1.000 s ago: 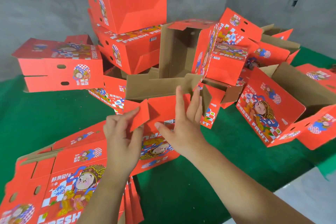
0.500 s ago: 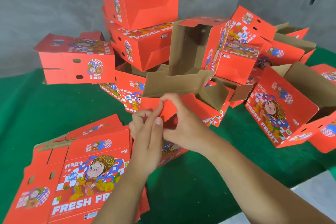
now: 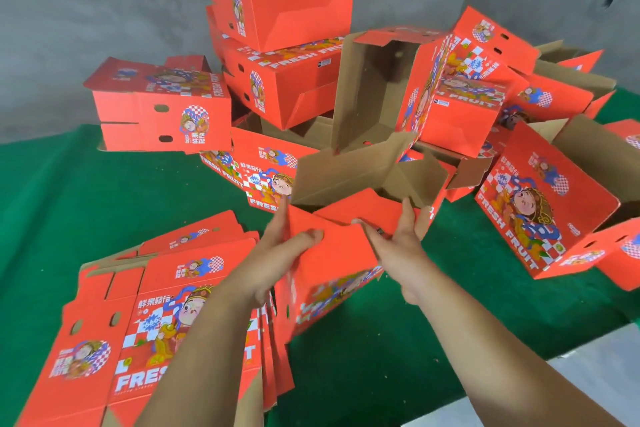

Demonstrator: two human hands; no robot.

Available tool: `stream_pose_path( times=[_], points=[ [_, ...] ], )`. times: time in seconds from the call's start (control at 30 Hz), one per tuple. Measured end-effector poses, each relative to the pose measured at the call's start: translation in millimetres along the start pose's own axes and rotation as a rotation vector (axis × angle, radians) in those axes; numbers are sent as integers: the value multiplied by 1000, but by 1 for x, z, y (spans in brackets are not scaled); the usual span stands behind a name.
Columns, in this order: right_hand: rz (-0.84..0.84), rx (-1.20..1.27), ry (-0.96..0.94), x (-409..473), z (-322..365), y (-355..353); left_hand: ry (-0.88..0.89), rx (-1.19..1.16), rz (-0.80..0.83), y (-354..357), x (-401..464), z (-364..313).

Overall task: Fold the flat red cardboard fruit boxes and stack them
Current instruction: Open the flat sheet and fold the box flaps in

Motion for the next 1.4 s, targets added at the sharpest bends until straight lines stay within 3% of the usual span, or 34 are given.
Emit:
stream_pose_path(
  times=[0.03, 0.13, 0.23, 0.33, 0.43, 0.53, 0.63, 0.77, 0.97, 1.13, 1.23, 1.3, 1.4],
  points=[
    [-3, 80, -36, -2, 0, 4, -17, -7, -21, 4, 1, 3],
    [41, 115, -127, -6, 2, 18, -55, 144, -362, 24, 0, 11],
    [94, 182, -278, -12, 15, 15, -16, 230, -542, 41, -6, 22],
    [132, 399, -309, -15, 32, 7, 16, 126, -744, 40, -10, 31],
    [137, 408, -372, -24, 34, -4, 99, 146, -888, 50, -15, 19],
    [31, 343, -528, -43, 24, -20, 214, 148, -948, 59, -17, 1],
    [-144, 99, -677, -65, 4, -24, 344, -5, -938, 65, -19, -15],
    [-346, 17, -477, -68, -5, -26, 398, -65, -813, 73, -20, -27],
    [-302, 11, -410, -33, 16, -66, 359, -41, -681, 84, -20, -16],
    [-362, -69, -356, 9, 29, -84, 457, 87, -404, 137, -49, -14],
    [-352, 13, -355, 25, 35, -82, 582, 178, -185, 130, -52, -18],
    [-305, 121, -337, 33, 35, -80, 629, 199, -314, 93, -42, -25],
    [-238, 286, -341, 38, 34, -80, 337, 122, -794, 6, -11, -14]
  ],
)
Point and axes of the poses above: each hand's wrist, its own x-axis towards the middle knuckle, its own y-axis out of the palm, z = x × y, the point moved 4 cm from there along x, towards the middle knuckle, and after that the axes turned 13 degrees about x, right-handed, at the moved point
